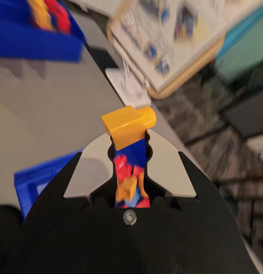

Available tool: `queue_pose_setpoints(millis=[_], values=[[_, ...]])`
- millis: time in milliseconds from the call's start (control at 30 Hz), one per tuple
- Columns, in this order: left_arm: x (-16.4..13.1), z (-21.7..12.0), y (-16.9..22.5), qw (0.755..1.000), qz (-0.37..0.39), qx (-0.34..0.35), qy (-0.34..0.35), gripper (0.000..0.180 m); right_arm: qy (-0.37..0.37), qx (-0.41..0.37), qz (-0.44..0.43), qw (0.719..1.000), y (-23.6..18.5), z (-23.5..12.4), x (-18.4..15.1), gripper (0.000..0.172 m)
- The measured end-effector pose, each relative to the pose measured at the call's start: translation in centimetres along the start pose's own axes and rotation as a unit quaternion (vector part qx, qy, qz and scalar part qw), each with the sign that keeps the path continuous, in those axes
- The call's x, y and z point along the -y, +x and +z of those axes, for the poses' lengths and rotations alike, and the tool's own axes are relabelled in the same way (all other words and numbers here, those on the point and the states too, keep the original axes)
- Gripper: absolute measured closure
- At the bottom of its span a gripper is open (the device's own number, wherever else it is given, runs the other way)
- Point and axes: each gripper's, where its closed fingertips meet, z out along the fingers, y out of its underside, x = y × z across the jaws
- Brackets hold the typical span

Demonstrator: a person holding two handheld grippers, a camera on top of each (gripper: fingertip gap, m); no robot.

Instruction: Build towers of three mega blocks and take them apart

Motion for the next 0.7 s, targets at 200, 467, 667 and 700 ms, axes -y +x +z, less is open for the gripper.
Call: queue_pose_setpoints(millis=[200, 467, 667, 700], values=[[-2.1, -8.3, -6.7, 0.973, -0.057, 0.223, 0.003, 0.118, -0.248, -0.019, 0.178, 0.952, 2.9, 2.6, -15.3, 0.132], [-7.7, -17.0, -14.2, 0.892, -0.190, 0.410, -0.014, 0.109, -0.267, -0.075, 0.206, 0.938, 4.7, 1.4, -16.1, 0.104], [-9.9, -16.2, -17.3, 0.852, -0.232, 0.464, -0.071, 0.106, -0.227, -0.084, 0.182, 0.953, 4.9, 1.1, -13.2, 0.104], [-10.7, -16.4, -17.9, 0.833, -0.237, 0.491, -0.098, 0.104, -0.227, -0.083, 0.180, 0.954, 4.9, 1.3, -13.1, 0.104]])
